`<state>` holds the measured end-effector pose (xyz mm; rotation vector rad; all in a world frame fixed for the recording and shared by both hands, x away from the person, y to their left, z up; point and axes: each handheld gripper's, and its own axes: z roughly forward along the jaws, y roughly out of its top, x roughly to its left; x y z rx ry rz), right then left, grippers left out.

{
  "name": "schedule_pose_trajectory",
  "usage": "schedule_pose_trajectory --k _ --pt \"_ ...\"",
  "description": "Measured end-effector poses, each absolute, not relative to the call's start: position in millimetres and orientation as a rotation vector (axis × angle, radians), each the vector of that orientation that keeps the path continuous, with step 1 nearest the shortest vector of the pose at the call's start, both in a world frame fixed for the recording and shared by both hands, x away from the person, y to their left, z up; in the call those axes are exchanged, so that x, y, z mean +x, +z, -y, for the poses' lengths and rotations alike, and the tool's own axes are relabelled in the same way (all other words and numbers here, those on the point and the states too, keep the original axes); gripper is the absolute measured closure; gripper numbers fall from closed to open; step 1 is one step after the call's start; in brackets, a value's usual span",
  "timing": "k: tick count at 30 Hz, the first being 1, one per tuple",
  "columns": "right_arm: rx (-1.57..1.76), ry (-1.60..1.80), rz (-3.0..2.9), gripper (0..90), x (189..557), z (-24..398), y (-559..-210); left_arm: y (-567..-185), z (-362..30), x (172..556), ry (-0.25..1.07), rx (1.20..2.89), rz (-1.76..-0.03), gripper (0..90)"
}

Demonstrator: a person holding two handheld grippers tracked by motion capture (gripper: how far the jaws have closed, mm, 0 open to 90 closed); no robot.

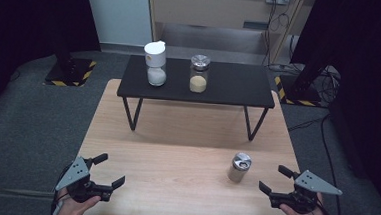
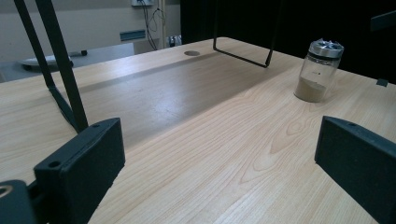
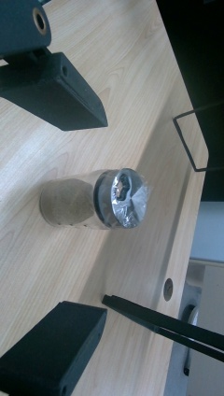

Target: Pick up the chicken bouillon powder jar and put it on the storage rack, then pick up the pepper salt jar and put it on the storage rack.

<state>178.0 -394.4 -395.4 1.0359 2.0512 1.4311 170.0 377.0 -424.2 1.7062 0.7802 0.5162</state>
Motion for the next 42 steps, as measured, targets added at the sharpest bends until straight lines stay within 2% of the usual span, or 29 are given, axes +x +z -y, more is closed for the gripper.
schedule_pose_trajectory --k 21,42 --pt "1.049 1.449 -2.025 8.7 176 399 -404 -425 -378 170 0.515 1.704 -0.778 0.3" --pt "1.034 1.515 -1.955 3.5 169 400 -408 -424 -377 171 0.511 1.710 -0.771 0.3"
